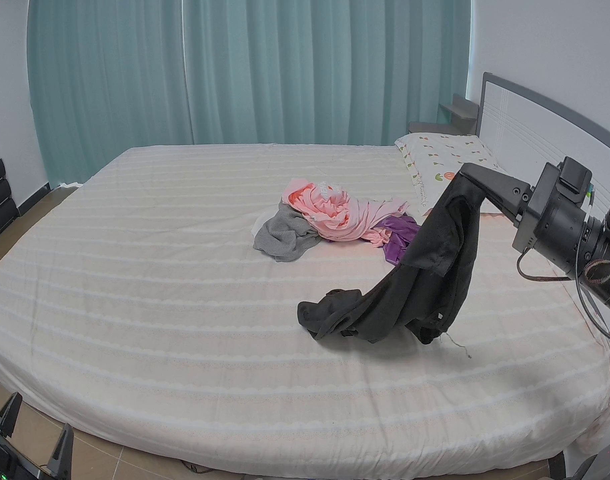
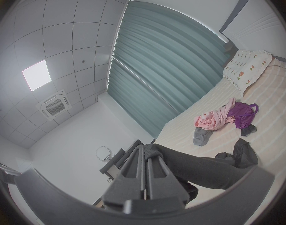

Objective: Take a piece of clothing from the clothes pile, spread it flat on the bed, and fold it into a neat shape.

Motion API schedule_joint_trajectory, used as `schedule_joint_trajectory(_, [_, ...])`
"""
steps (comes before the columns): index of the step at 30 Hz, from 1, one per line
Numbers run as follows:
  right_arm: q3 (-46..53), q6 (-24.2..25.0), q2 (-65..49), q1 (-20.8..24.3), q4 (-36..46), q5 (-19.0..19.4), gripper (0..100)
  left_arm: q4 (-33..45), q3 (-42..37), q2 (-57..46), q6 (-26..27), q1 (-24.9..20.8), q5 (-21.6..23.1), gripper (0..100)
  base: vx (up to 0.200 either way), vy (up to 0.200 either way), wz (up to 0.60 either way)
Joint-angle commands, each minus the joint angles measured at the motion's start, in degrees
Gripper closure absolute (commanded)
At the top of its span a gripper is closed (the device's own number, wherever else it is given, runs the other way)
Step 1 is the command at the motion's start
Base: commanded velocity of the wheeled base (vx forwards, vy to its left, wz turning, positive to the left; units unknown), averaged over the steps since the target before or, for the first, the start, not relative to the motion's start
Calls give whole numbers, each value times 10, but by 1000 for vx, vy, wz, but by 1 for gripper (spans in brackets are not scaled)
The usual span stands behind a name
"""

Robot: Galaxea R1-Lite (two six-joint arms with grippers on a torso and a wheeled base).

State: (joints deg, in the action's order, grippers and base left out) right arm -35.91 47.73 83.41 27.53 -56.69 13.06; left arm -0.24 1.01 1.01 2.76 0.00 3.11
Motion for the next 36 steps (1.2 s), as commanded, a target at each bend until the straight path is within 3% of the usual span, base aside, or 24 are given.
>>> schedule_joint_trajectory(1, [10, 0, 6, 3, 1, 0, 100, -1, -10, -10, 9, 0, 23, 0, 0, 0, 0])
schedule_joint_trajectory(4, [10, 0, 7, 6, 5, 0, 100, -17, 28, -4, -22, 0, 24, 0, 0, 0, 0])
schedule_joint_trajectory(6, [10, 0, 7, 9, 13, 0, 100, -26, 114, 36, -93, 0, 36, 0, 0, 0, 0])
schedule_joint_trajectory(7, [10, 0, 7, 10, 13, 0, 100, -20, 123, 54, -102, 0, 40, 0, 0, 0, 0])
schedule_joint_trajectory(14, [9, 0, 9, 13, 14, -1, 100, 19, 109, 150, -100, -3, 87, 0, 0, 0, 0])
schedule_joint_trajectory(19, [10, 0, 17, 10, 14, -6, 100, 16, 109, 182, -99, -4, 95, 0, 0, 0, 0])
schedule_joint_trajectory(25, [7, -2, 12, 4, 40, -9, 100, 7, 117, 305, -99, -27, 128, 0, 0, 0, 0])
schedule_joint_trajectory(36, [-13, -40, 11, 12, 64, -44, 100, -152, 124, 625, -103, -122, 124, 0, 0, 0, 0])
